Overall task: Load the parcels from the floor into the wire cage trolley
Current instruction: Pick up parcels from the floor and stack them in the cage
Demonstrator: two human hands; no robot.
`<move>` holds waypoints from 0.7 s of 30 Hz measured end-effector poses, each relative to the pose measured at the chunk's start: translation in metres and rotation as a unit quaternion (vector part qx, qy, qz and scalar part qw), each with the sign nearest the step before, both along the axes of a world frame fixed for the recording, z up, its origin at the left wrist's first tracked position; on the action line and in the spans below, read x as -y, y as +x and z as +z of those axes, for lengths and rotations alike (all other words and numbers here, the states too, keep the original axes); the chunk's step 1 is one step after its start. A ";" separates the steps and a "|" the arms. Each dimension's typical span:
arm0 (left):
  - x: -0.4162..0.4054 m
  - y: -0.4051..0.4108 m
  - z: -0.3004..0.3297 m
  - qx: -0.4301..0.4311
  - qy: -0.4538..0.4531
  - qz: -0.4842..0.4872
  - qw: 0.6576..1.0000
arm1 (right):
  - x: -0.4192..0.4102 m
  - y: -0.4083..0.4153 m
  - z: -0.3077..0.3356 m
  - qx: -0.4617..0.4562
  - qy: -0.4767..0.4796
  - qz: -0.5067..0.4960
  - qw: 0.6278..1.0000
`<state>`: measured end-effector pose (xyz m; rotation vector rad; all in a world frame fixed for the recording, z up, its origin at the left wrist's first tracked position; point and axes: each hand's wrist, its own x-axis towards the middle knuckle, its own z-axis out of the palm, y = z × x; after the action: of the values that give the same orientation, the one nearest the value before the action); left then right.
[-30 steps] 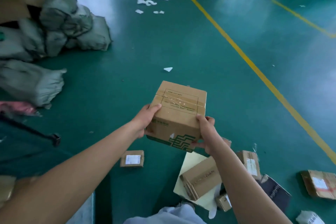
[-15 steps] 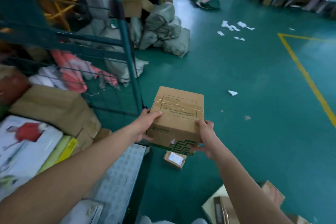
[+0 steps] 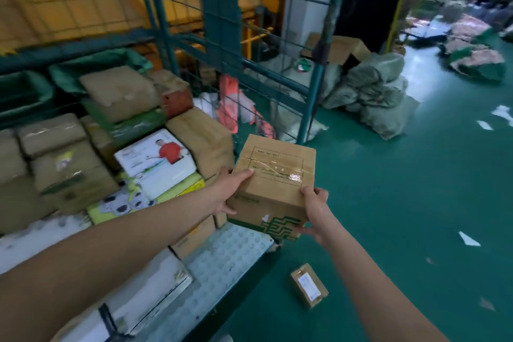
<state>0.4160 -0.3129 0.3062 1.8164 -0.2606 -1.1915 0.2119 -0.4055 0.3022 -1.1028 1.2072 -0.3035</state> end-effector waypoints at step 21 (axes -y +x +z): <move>-0.217 0.105 0.029 0.039 -0.031 0.287 0.957 | -0.113 0.202 0.046 0.007 -0.087 0.285 0.954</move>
<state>0.5211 -0.0961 0.3355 1.7186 0.1797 -0.6943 0.4143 -0.2925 0.3483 -1.5450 0.8103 0.0307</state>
